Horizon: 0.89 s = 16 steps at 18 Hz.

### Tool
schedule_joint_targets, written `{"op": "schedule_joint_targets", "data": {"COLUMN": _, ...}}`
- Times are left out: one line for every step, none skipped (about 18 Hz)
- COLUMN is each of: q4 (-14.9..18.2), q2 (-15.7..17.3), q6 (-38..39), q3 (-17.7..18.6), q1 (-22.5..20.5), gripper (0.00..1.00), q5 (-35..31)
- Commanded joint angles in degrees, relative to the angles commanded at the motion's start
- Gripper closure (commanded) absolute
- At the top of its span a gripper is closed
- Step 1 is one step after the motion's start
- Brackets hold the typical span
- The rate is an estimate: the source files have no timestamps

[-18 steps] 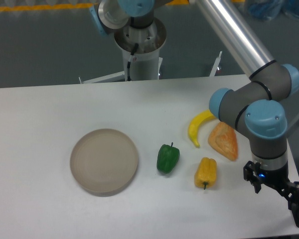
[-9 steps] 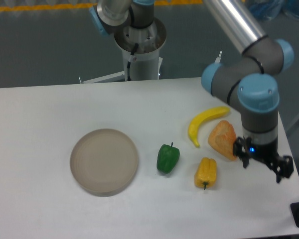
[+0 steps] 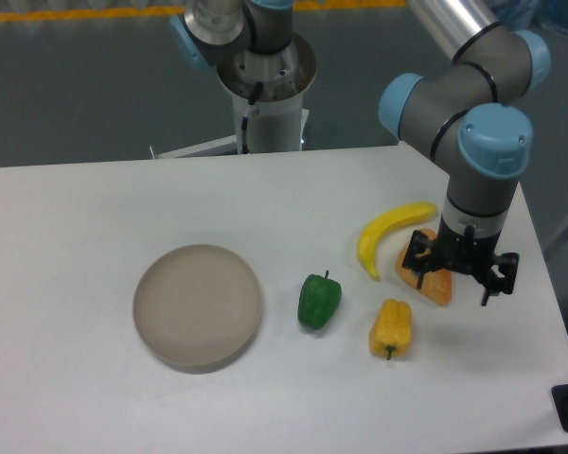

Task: Pick up the yellow pepper from the table
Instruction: 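Move the open gripper over the yellow bell pepper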

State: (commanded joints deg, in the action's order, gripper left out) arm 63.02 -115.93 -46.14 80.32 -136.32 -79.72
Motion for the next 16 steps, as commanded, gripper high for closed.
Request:
{"op": "schedule_joint_targets", "data": {"q4": -1.0, "q2": -0.3, "q6": 0.0, "q3": 0.9, "q1": 0.1, "gripper": 0.00, "q5": 0.3}}
{"op": "schedule_joint_targets", "data": {"q4": -3.1, "q2": -0.9, "q6": 0.2, "q3": 1.1, "q1": 0.3, "gripper": 0.00, "q5": 0.2}}
{"op": "schedule_joint_targets", "data": {"q4": -4.7, "q2": -1.3, "q6": 0.4, "q3": 1.6, "q1": 0.6, "gripper": 0.00, "q5": 0.4}}
{"op": "schedule_joint_targets", "data": {"q4": -5.4, "q2": -1.4, "q6": 0.7, "q3": 2.4, "q1": 0.7, "gripper": 0.00, "q5": 0.4}}
{"op": "schedule_joint_targets", "data": {"q4": -6.2, "q2": -1.4, "q6": 0.6, "q3": 4.4, "q1": 0.8, "gripper": 0.00, "q5": 0.1}}
{"op": "schedule_joint_targets", "data": {"q4": -7.4, "q2": -1.3, "q6": 0.4, "q3": 5.6, "q1": 1.0, "gripper": 0.00, "q5": 0.1}}
{"op": "schedule_joint_targets", "data": {"q4": -9.0, "q2": -1.3, "q6": 0.4, "q3": 6.2, "q1": 1.1, "gripper": 0.00, "q5": 0.0}}
{"op": "schedule_joint_targets", "data": {"q4": -10.1, "q2": -1.4, "q6": 0.2, "q3": 6.9, "q1": 1.1, "gripper": 0.00, "q5": -0.3}}
{"op": "schedule_joint_targets", "data": {"q4": -10.5, "q2": -1.4, "q6": -0.2, "q3": 7.6, "q1": 1.1, "gripper": 0.00, "q5": -0.3}}
{"op": "schedule_joint_targets", "data": {"q4": -10.6, "q2": -1.4, "q6": -0.2, "q3": 7.8, "q1": 1.2, "gripper": 0.00, "q5": -0.3}}
{"op": "schedule_joint_targets", "data": {"q4": -10.6, "q2": -1.5, "q6": -0.3, "q3": 8.1, "q1": 1.2, "gripper": 0.00, "q5": -0.3}}
{"op": "schedule_joint_targets", "data": {"q4": -10.6, "q2": -1.5, "q6": -0.4, "q3": 8.3, "q1": 1.2, "gripper": 0.00, "q5": -0.3}}
{"op": "schedule_joint_targets", "data": {"q4": -10.6, "q2": -1.4, "q6": -0.9, "q3": 8.8, "q1": 1.3, "gripper": 0.00, "q5": -0.3}}
{"op": "schedule_joint_targets", "data": {"q4": -11.0, "q2": -1.4, "q6": -1.2, "q3": 9.4, "q1": 1.3, "gripper": 0.00, "q5": -0.3}}
{"op": "schedule_joint_targets", "data": {"q4": -11.8, "q2": -1.4, "q6": -1.5, "q3": 10.0, "q1": 1.5, "gripper": 0.00, "q5": -0.3}}
{"op": "schedule_joint_targets", "data": {"q4": -12.6, "q2": -1.4, "q6": -1.5, "q3": 10.5, "q1": 1.8, "gripper": 0.00, "q5": -0.5}}
